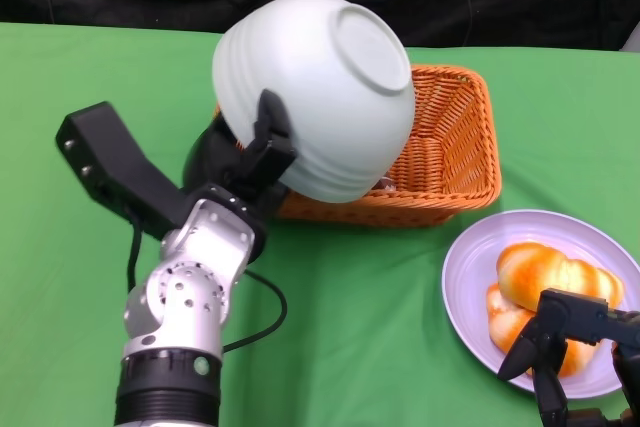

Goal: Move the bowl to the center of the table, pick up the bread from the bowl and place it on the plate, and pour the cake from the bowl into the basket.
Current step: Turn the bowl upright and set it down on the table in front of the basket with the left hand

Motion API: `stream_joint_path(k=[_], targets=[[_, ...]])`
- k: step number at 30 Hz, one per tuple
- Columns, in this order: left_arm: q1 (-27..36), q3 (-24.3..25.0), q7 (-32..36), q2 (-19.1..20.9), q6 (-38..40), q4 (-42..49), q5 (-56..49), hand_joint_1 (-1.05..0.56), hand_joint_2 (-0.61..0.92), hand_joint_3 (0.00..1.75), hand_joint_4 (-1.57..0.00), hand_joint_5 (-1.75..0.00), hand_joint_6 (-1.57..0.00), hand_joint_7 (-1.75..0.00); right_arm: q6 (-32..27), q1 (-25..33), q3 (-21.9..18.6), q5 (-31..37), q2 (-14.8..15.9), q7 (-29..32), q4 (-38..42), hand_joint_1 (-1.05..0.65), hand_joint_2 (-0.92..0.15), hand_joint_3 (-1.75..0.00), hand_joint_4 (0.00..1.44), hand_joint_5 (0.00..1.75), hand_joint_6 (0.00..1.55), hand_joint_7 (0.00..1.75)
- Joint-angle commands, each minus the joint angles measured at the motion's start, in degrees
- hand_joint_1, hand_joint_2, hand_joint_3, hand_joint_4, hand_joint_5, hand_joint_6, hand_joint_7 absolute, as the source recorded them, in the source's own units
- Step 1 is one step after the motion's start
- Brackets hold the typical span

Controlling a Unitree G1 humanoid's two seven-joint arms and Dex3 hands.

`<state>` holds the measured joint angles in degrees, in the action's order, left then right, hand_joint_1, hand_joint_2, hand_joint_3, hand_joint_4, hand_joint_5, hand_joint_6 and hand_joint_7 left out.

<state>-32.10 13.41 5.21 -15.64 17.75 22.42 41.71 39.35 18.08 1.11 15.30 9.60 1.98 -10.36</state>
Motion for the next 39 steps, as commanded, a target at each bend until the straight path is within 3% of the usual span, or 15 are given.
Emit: stream_joint_path(k=[1, 11, 15, 22, 26, 39], targets=[[-1.0, -2.1, -6.6, -0.6, -3.9, -1.8, -2.6, -0.2, 0.34, 1.72, -1.09, -1.75, -0.88, -1.75, 0.8, -0.1, -0.5, -0.5, 0.3, 0.1, 0.5, -0.02, -0.13, -1.75, 0.93, 1.73, 0.89, 1.4], [3.2, -7.9, -14.6, 2.9, -10.9, -7.3, -13.5, -0.2, 0.28, 1.7, -1.06, -1.75, -0.87, -1.74, -0.2, 0.4, -0.7, -1.1, 0.4, -0.3, -0.3, -0.03, -0.13, -1.75, 0.93, 1.72, 0.88, 1.4], [6.5, -10.8, -18.3, 7.2, -14.4, -11.3, -19.6, -0.18, 0.27, 1.68, -1.08, -1.75, -0.87, -1.74, 0.1, 0.2, -0.8, -1.3, 0.4, -0.4, 0.0, -0.04, -0.13, -1.75, 0.93, 1.72, 0.89, 1.4], [9.4, -12.3, -19.9, 9.0, -15.8, -14.7, -22.6, -0.18, 0.24, 1.68, -1.09, -1.75, -0.87, -1.73, 0.5, -0.1, -1.1, -0.9, 0.4, -0.3, 0.3, -0.04, -0.13, -1.75, 0.93, 1.72, 0.88, 1.4], [15.9, -15.9, -23.8, 14.4, -22.6, -20.5, -29.1, -0.16, 0.24, 1.7, -1.08, -1.75, -0.9, -1.69, 0.1, 0.1, -1.3, -1.1, 0.3, -0.4, 0.0, -0.04, -0.13, -1.75, 0.93, 1.72, 0.88, 1.39], [20.4, -17.9, -23.2, 18.3, -33.9, -22.5, -38.3, -0.17, 0.27, 1.71, -1.06, -1.75, -0.88, -1.7, 0.4, -0.1, -1.4, -0.7, 0.2, -0.2, 0.2, -0.03, -0.13, -1.75, 0.93, 1.71, 0.88, 1.38]])
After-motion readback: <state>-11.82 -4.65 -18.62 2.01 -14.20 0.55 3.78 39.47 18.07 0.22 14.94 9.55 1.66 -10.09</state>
